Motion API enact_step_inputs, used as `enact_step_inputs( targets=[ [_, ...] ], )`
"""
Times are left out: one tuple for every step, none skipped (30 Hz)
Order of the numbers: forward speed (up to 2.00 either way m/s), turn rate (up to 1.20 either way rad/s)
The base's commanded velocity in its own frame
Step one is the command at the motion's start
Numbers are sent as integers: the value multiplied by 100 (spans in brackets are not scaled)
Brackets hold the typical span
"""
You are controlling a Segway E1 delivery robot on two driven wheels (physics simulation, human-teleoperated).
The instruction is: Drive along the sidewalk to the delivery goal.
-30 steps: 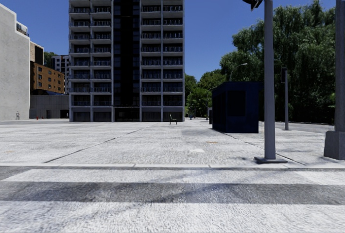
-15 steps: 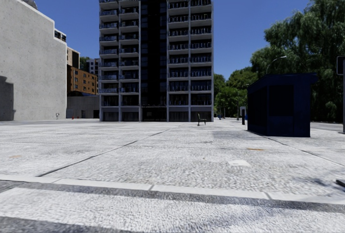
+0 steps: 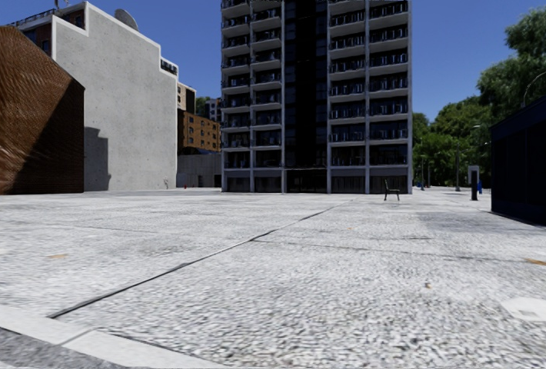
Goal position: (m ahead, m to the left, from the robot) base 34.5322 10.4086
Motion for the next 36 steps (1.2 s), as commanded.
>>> enact_step_inputs(
  targets=[
    [200,84],
    [200,84],
    [200,84],
    [200,84],
    [200,84],
    [200,79],
    [200,52],
    [200,34],
    [200,34],
    [200,27],
    [200,14],
    [200,5],
    [200,5],
    [200,2],
    [200,1],
    [200,1],
    [200,1],
    [200,1],
    [200,0],
    [200,0],
    [200,0],
    [200,0],
    [200,0],
    [200,0],
    [200,0],
    [200,0],
    [200,0],
    [200,0],
    [200,0],
    [200,1],
    [200,1],
    [200,1],
    [200,1],
    [200,1],
    [200,1],
    [200,0]
  ],
)
